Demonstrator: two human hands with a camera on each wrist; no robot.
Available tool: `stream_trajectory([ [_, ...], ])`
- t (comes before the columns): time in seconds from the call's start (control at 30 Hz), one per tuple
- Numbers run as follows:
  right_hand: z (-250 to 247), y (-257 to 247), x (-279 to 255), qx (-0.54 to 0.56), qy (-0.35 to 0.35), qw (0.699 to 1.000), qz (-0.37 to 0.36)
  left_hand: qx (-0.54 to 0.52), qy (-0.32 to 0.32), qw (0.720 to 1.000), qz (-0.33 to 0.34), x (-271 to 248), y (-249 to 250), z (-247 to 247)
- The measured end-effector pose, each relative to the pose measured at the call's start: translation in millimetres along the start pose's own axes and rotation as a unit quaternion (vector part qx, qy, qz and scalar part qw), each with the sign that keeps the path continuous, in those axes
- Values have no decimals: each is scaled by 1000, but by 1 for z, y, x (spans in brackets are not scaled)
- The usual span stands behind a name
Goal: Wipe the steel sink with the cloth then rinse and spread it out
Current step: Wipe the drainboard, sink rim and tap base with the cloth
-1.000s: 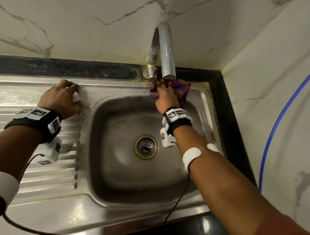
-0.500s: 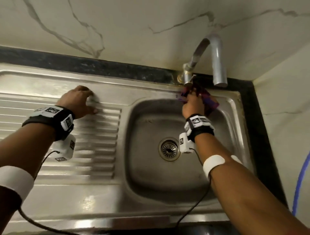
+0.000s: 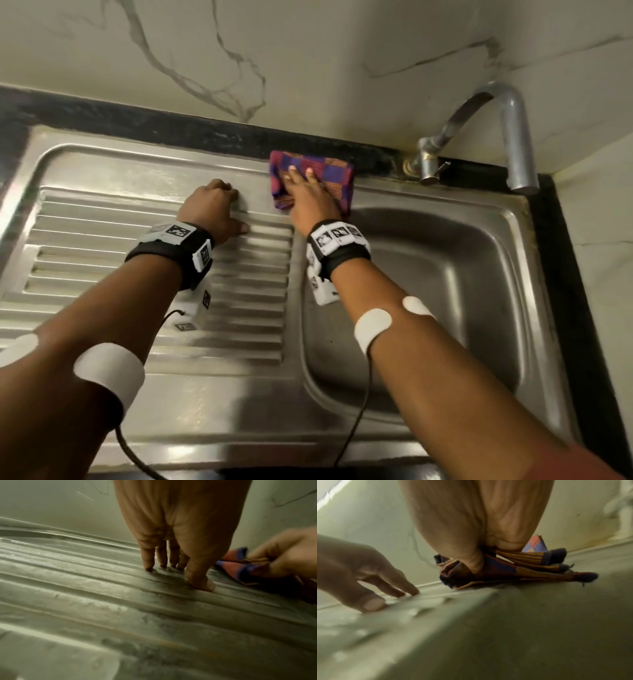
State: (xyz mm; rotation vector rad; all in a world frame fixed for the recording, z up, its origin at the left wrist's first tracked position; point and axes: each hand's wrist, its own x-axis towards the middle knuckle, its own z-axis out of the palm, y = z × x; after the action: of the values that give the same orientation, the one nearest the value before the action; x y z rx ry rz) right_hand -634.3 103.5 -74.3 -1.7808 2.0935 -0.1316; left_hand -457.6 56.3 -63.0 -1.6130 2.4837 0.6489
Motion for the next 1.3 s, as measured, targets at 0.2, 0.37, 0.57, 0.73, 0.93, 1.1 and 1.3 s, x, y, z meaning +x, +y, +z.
stream_trajectory([
  [0.2, -16, 94, -39, 40, 70, 979, 187, 0, -1, 1000, 9, 0, 0, 0],
  [0.37, -19, 56, -42, 52, 70, 962, 258, -11, 1, 1000, 10, 3, -2, 1],
  [0.57, 20, -69, -2, 9, -34, 996, 76, -25, 14, 999, 24, 3, -3, -1],
  [0.73, 17, -93, 9, 18, -88, 992, 92, -47, 18, 998, 30, 0, -8, 0],
  [0.93, 15, -35, -18, 12, -143, 990, 4, -45, 6, 999, 19, 1, -9, 1],
  [1.1, -15, 50, -40, 17, -85, 990, 109, -42, 15, 999, 10, 1, -10, 5],
  [1.3, -19, 30, -46, -3, -65, 984, 165, -33, 15, 999, 3, 1, -5, 3],
])
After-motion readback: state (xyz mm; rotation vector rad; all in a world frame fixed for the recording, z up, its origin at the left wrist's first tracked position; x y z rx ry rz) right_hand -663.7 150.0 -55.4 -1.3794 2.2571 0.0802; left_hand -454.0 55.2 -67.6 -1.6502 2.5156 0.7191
